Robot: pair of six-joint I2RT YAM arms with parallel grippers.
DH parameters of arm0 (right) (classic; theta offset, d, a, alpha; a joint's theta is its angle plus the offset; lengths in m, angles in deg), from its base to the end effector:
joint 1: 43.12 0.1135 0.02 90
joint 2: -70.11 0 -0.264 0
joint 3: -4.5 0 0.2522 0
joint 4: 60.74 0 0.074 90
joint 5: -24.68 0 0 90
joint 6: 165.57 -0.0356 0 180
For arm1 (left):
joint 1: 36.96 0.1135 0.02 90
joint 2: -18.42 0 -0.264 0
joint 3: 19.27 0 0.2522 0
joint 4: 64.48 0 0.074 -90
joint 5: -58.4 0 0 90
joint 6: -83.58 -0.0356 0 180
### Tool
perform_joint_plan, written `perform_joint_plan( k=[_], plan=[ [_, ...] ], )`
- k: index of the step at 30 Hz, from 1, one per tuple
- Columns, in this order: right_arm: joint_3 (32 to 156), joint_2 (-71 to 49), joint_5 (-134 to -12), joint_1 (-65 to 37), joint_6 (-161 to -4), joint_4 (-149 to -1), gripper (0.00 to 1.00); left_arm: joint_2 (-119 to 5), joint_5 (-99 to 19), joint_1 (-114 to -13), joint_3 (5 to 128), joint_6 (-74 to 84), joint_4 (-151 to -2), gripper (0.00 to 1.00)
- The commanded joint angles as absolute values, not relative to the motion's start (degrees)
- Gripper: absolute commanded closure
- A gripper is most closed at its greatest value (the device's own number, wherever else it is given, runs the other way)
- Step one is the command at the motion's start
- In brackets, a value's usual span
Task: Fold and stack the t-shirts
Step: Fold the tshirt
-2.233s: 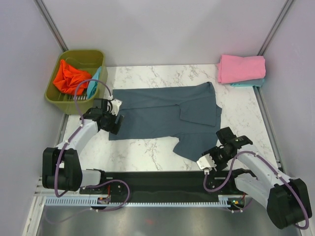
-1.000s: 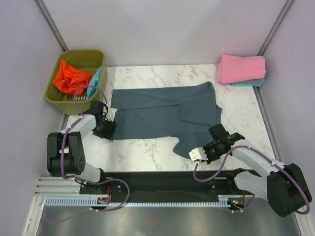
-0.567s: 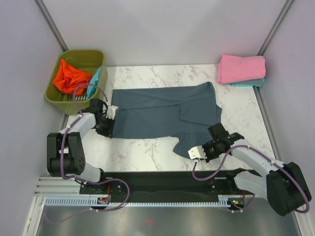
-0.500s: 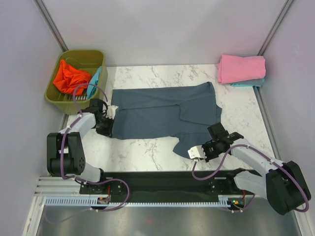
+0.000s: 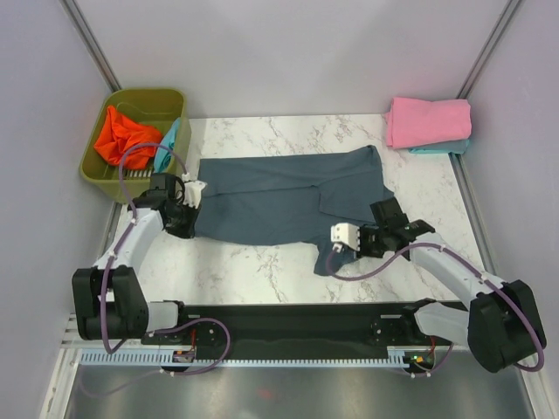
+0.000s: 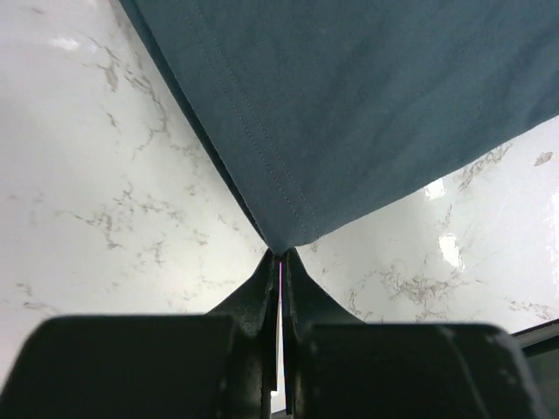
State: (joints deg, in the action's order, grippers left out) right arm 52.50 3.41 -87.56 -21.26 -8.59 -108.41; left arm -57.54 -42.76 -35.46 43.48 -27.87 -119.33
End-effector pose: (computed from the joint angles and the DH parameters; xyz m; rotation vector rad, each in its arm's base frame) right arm 0.1781 0.0860 0.1771 -1.8992 1.7851 0.2637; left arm 0.2423 -0.0005 0.2109 0.5228 2.6744 -0.1558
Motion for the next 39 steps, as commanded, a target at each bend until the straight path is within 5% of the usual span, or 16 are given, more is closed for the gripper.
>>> perform_joint_plan(
  k=[1,19,39],
  plan=[
    [59.8,5.2,-86.0,-23.8,-21.8,-101.0,1.00,-54.4,-44.4,-35.5,46.1,-32.6,-120.6,0.98],
    [81.5,-7.1,-82.2,-35.7,-36.5,-85.9,1.00,-69.0,-47.8,-35.4,64.4,-35.7,-123.2,0.98],
    [100.0,-26.4,-81.2,-36.5,-36.5,-81.3,1.00,-92.1,-50.2,-32.6,89.4,-32.3,-127.9,0.98]
  ],
)
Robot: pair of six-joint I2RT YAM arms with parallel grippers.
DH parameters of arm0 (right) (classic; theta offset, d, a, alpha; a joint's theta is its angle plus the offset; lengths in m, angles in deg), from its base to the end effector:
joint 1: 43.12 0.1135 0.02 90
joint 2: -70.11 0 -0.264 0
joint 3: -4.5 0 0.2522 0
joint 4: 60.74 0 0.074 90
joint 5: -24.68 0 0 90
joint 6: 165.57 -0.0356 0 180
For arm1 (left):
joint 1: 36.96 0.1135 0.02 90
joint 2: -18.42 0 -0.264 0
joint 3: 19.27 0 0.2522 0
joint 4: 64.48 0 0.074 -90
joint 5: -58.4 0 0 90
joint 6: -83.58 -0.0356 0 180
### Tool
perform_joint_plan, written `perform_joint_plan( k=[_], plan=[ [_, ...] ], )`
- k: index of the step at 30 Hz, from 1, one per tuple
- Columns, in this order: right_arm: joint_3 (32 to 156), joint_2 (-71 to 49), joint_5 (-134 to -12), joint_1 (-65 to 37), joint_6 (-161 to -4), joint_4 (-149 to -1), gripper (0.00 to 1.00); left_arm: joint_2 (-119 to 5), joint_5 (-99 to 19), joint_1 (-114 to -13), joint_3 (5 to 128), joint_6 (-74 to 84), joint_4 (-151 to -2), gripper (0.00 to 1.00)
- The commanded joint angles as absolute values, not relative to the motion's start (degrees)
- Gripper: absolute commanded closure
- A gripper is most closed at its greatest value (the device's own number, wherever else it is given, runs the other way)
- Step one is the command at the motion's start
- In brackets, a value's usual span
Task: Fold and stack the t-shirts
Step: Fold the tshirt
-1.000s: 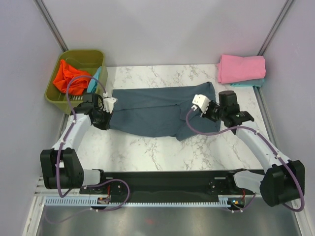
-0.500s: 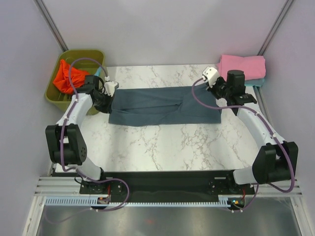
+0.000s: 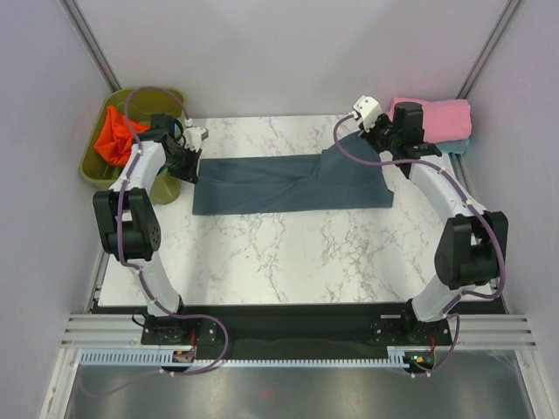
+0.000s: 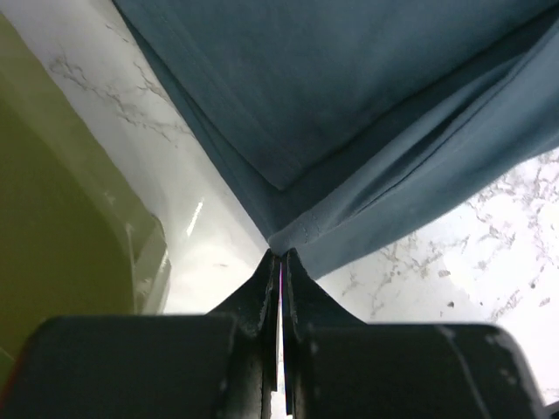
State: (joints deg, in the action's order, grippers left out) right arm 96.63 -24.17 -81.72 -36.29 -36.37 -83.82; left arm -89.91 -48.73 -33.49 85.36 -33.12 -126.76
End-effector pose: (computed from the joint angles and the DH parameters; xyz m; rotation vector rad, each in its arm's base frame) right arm 0.3856 0.0563 0.3212 -0.9429 1.7557 -0.0762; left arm 0.3986 0.0137 0.2492 0.6171 2.5804 -0.2388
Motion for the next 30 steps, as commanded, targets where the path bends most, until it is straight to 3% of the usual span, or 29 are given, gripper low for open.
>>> perform_joint_plan(
  k=[1,6,7,8,9,10,11,12,13,14,20,25,30],
  plan=[
    [100.4,-27.1,-81.1,-36.6,-36.6,-81.0,1.00,-93.0,-50.2,-32.6,90.3,-32.2,-128.4,0.98],
    [103.2,-33.7,-78.3,-36.5,-37.1,-78.6,1.00,-100.3,-49.2,-32.7,96.5,-29.4,-130.4,0.96],
    [103.7,-34.7,-77.8,-36.5,-37.2,-78.1,1.00,-101.0,-49.1,-32.5,97.1,-28.9,-130.8,0.91],
    [104.3,-36.2,-77.4,-36.6,-37.2,-77.8,0.99,-101.0,-49.3,-32.4,97.1,-27.9,-131.0,0.78],
    [105.6,-36.7,-76.8,-36.5,-37.4,-77.8,0.85,-100.5,-49.5,-32.4,96.8,-27.2,-130.8,0.73],
    [106.3,-37.0,-75.4,-36.5,-37.6,-77.9,0.76,-99.7,-49.9,-32.4,95.6,-26.6,-130.6,0.67],
    [107.3,-36.9,-74.6,-36.5,-37.9,-78.3,0.70,-98.5,-50.7,-32.3,94.5,-26.4,-129.4,0.54],
    [107.4,-36.5,-73.5,-36.5,-38.0,-78.4,0.58,-94.5,-50.7,-32.3,93.2,-26.2,-128.2,0.50],
    [107.3,-35.9,-71.8,-36.5,-38.7,-78.3,0.51,-92.3,-50.6,-32.3,89.7,-25.8,-126.7,0.39],
    [106.9,-34.4,-71.1,-36.5,-39.2,-78.3,0.48,-89.5,-50.7,-32.3,88.2,-25.5,-125.5,0.36],
    [102.8,-27.8,-68.4,-36.6,-46.9,-79.0,0.38,-77.0,-54.1,-32.6,83.0,-23.4,-122.1,0.34],
    [98.4,-27.4,-69.8,-37.5,-64.0,-82.4,0.34,-81.2,-58.0,-35.0,82.7,-22.1,-122.5,0.35],
    [97.4,-31.7,-83.5,-40.0,-79.9,-86.6,0.36,-87.6,-60.6,-35.8,84.0,-20.0,-121.8,0.37]
  ],
)
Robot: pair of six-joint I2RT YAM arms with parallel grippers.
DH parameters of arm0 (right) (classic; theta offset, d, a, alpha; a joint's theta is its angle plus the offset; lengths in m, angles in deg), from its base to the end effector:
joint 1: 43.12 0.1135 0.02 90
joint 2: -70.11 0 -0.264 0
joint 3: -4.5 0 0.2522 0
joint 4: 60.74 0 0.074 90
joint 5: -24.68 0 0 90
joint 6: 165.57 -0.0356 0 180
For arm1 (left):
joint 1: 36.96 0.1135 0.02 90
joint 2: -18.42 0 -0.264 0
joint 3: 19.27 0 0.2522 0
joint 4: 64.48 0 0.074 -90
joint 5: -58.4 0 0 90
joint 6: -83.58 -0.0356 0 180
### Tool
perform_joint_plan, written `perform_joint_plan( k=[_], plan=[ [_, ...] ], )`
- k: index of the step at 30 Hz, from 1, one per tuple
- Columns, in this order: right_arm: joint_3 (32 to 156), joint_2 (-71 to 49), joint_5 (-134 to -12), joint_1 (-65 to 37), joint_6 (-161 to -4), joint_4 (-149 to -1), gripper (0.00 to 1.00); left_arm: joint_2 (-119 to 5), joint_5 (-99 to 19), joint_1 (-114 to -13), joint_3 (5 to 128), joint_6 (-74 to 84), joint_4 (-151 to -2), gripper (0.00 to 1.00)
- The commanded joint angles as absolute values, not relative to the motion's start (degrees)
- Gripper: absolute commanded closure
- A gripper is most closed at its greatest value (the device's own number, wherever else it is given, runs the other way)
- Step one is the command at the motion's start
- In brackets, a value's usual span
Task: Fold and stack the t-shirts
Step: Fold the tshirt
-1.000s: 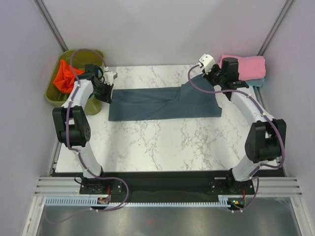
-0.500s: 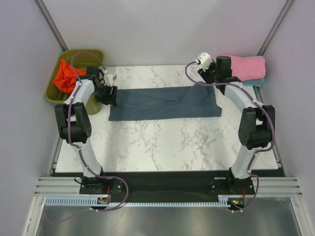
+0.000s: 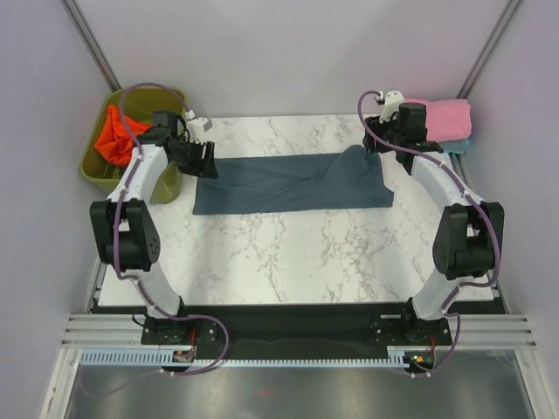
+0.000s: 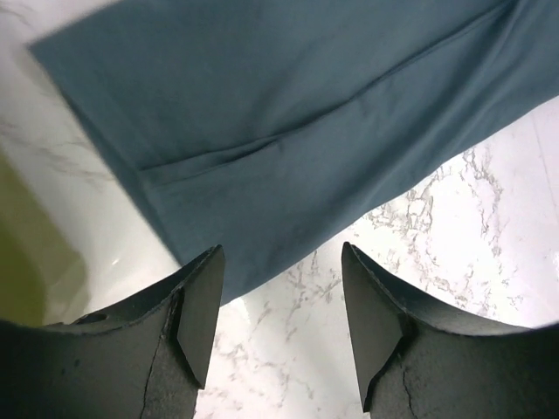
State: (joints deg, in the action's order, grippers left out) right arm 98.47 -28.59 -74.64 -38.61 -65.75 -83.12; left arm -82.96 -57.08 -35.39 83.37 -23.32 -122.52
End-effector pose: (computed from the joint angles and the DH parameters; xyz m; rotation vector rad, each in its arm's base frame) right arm 0.4067 0.0379 0.3039 -0.3547 2.0078 0.1081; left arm 0.3827 -0.0048 0.2891 0.4945 2.4256 -0.4329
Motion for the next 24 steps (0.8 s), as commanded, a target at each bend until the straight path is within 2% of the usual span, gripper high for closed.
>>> perform_joint_plan(
  k=[1,5,12,18,24],
  plan=[
    [97.5,-32.4,-84.6,-40.2,-81.1,-86.6,0.37,-88.7,-61.0,-35.9,84.5,-19.9,-121.7,0.37],
    [100.2,-37.6,-90.9,-42.6,-84.9,-87.2,0.39,-93.9,-62.1,-35.9,86.5,-19.6,-120.9,0.37],
    [99.8,-42.7,-91.9,-42.8,-83.5,-88.8,0.40,-102.3,-60.4,-36.3,90.2,-19.5,-122.2,0.37],
    [100.6,-48.4,-90.7,-42.8,-82.5,-89.4,0.41,-103.3,-57.0,-38.4,88.0,-19.3,-122.3,0.39],
    [109.9,-55.5,-87.0,-42.8,-80.9,-91.3,0.41,-100.7,-51.0,-41.0,82.7,-18.8,-122.7,0.40]
  ],
)
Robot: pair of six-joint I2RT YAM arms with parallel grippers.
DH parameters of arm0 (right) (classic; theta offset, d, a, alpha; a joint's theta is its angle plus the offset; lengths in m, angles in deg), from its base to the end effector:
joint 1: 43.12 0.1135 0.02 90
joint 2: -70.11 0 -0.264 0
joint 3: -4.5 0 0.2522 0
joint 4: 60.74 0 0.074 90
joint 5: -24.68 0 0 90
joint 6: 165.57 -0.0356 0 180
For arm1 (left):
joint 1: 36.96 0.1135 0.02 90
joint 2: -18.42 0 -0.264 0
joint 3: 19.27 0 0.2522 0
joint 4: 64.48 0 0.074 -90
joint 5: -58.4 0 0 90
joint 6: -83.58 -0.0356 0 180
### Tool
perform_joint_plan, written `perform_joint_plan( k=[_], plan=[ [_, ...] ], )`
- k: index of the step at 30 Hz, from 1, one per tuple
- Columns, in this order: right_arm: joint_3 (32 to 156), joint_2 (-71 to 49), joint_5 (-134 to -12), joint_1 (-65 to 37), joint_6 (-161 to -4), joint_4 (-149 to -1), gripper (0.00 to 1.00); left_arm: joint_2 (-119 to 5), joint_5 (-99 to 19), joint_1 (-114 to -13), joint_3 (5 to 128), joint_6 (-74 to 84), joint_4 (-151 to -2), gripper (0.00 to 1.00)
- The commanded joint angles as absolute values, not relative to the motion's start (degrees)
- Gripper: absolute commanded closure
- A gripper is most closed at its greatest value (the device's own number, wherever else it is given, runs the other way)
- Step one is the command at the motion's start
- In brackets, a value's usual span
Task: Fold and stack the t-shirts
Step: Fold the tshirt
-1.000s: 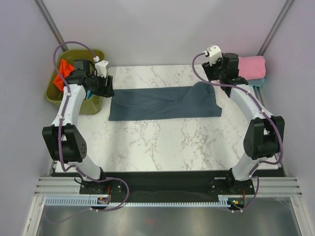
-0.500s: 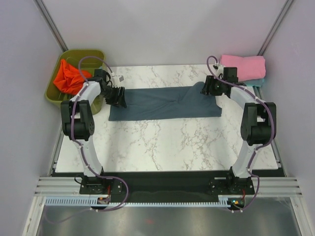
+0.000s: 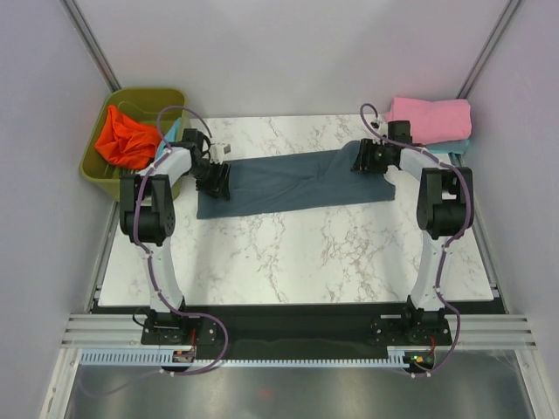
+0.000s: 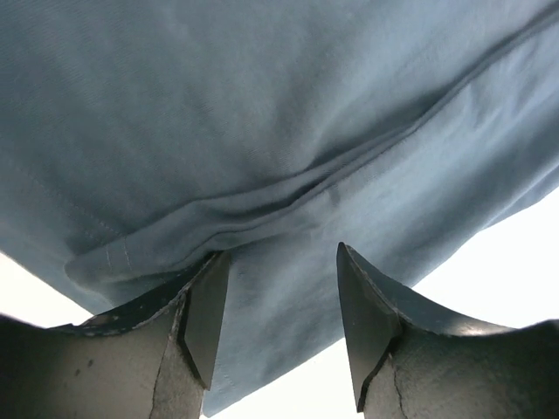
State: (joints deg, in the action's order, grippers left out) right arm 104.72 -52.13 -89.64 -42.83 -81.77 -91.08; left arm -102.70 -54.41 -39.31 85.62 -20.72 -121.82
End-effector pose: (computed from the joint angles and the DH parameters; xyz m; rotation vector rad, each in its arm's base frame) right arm 0.4596 0.0170 0.1580 -0.0534 2.4579 0.5748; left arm 0.4279 -0.0314 0.1666 0.4813 2.7315 -0.5146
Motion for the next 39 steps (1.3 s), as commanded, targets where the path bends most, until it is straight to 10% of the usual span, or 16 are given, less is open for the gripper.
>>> perform_joint_plan(
  k=[1,18,39],
  plan=[
    [112.8,-57.7,-86.8,-42.8,-80.8,-91.3,0.41,-99.5,-49.7,-42.0,81.9,-18.7,-122.9,0.41],
    [136.4,-67.2,-87.1,-40.8,-84.8,-87.1,0.39,-84.9,-47.1,-56.4,66.4,-18.9,-122.9,0.41],
    [100.8,-46.1,-91.5,-46.5,-94.6,-87.5,0.36,-96.9,-37.1,-52.0,81.5,-28.3,-118.5,0.41]
  ],
)
